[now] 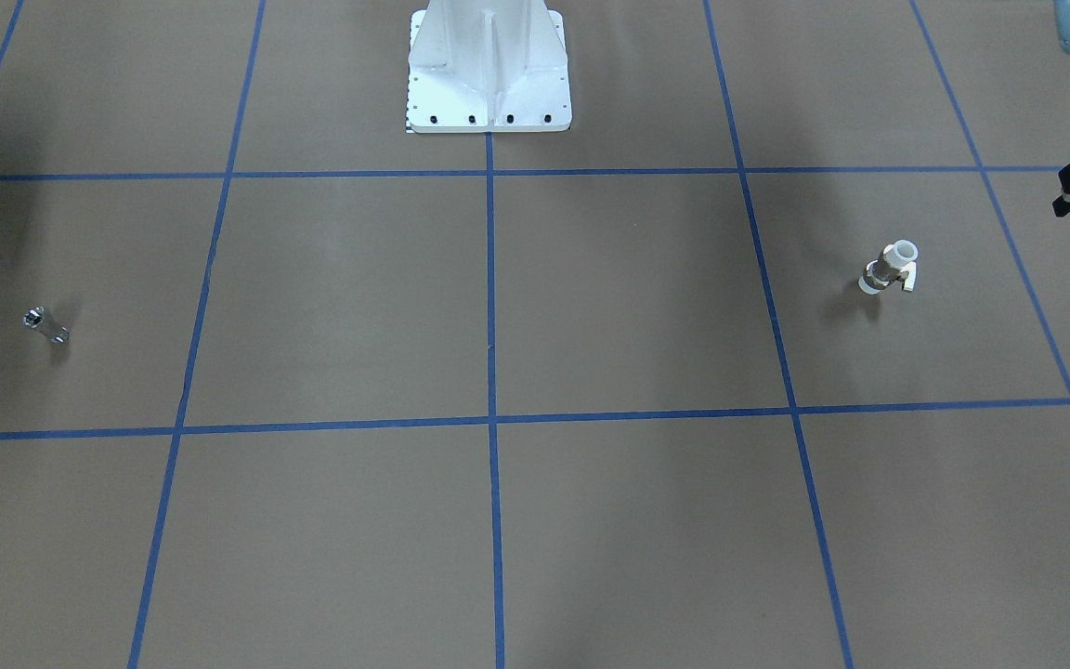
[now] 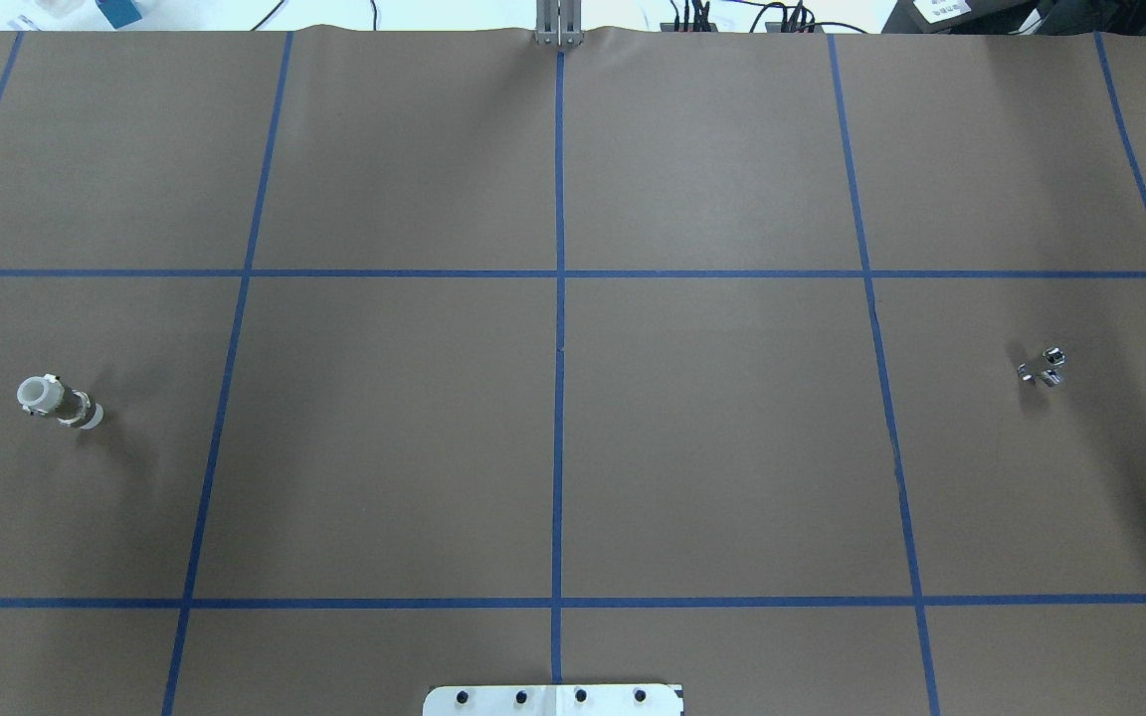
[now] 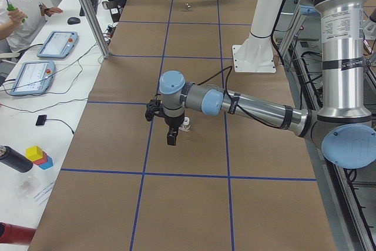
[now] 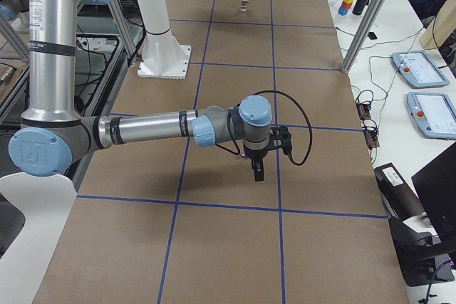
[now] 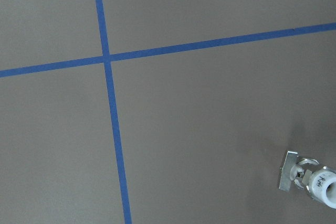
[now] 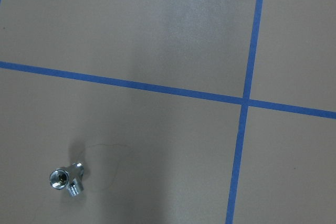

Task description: Assemble PPR valve and pipe with both arms

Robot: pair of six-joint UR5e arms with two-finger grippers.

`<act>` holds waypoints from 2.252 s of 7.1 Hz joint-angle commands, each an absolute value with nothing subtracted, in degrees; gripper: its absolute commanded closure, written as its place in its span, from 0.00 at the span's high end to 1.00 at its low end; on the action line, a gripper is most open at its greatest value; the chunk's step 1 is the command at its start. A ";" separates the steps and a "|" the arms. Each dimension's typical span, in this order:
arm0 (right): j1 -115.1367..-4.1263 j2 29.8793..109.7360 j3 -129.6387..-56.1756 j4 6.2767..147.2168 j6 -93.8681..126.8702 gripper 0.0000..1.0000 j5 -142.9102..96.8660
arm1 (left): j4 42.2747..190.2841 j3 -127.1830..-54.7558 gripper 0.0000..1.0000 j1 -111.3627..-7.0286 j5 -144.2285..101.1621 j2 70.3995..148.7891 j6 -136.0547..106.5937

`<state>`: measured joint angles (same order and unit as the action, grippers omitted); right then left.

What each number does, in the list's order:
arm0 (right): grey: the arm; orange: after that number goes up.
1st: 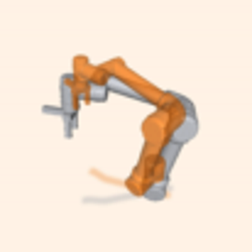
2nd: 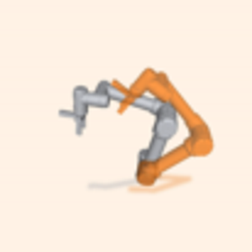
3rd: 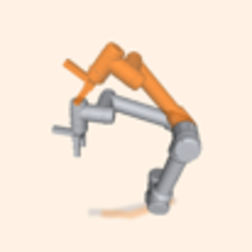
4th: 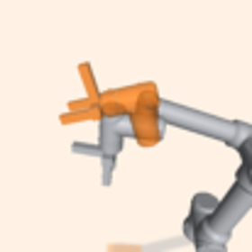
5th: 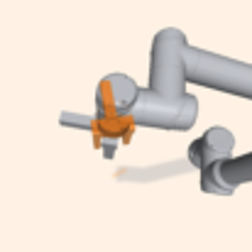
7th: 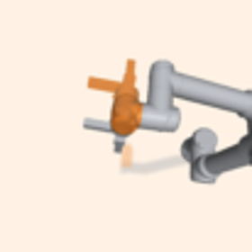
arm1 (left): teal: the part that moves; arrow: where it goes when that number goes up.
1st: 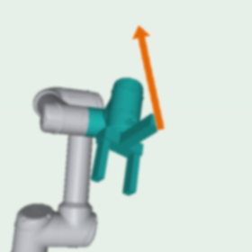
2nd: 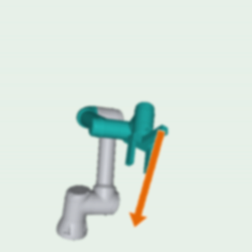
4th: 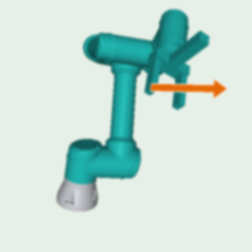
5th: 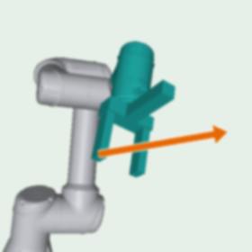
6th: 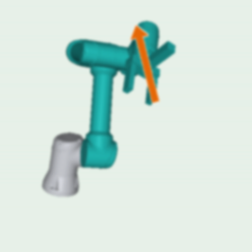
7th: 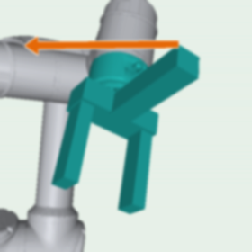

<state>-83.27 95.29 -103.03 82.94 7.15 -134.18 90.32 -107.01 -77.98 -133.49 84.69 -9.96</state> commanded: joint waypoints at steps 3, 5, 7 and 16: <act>-83.58 95.97 -102.48 82.71 7.12 0.99 -134.12 | 88.42 -107.40 1.00 -78.84 -134.03 84.90 -8.00; -83.67 96.06 -102.39 82.71 7.12 0.99 -134.47 | 88.59 -108.19 1.00 -78.84 -133.95 85.08 -8.79; -83.58 96.68 -101.26 82.71 7.03 0.99 -134.47 | 89.38 -108.63 1.00 -78.84 -134.29 84.99 -8.78; -83.58 96.50 -101.16 82.53 8.09 0.99 -138.16 | 94.39 -107.15 1.00 -78.66 -138.57 84.55 -11.60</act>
